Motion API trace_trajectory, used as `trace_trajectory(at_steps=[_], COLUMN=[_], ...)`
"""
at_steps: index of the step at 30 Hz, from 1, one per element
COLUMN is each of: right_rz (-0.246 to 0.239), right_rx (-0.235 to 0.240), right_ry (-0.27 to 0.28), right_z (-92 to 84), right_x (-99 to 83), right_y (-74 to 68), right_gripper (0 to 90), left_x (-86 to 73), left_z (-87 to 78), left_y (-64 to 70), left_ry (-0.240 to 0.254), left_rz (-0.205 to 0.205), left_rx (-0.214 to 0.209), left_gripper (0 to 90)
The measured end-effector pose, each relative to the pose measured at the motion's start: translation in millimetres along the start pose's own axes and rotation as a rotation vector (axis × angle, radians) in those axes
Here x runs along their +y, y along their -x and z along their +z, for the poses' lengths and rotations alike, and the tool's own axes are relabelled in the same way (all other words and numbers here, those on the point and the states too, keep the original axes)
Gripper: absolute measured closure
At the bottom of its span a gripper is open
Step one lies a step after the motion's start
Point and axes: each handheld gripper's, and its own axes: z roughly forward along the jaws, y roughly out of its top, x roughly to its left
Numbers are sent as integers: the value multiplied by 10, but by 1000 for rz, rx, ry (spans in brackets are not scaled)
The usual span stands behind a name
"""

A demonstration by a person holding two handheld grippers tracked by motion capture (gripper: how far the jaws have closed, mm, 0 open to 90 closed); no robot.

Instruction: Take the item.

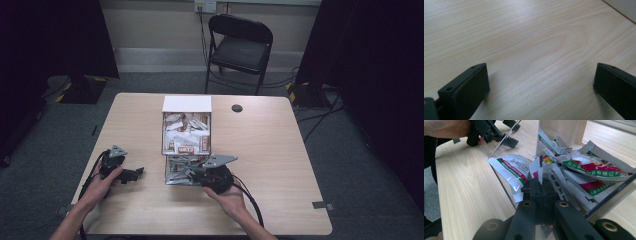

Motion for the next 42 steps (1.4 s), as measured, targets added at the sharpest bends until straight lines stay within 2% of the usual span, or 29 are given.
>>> trace_trajectory(at_steps=[27,29,30,34,37,38,42], right_rz=[-2,12,34,27,46,32,30], right_rx=[11,21,39,46,54,51,39], right_ry=[68,80,96,101,114,113,105], right_z=[-172,-186,-207,-230,-243,-255,-259], right_x=[51,56,74,83,85,89,62], right_y=[11,14,15,2,15,13,7], right_gripper=[900,900,900,900,900,900,900], left_x=[-2,-1,1,1,7,7,7], left_z=[-2,1,2,1,7,7,8], left_y=[-1,1,1,0,3,3,3], left_ry=[-1,1,0,0,1,1,1], left_rz=[3,-1,-1,1,-4,-4,-5], left_rx=[-1,-2,-1,0,2,2,2], left_gripper=[0,0,0,0,0,0,0])
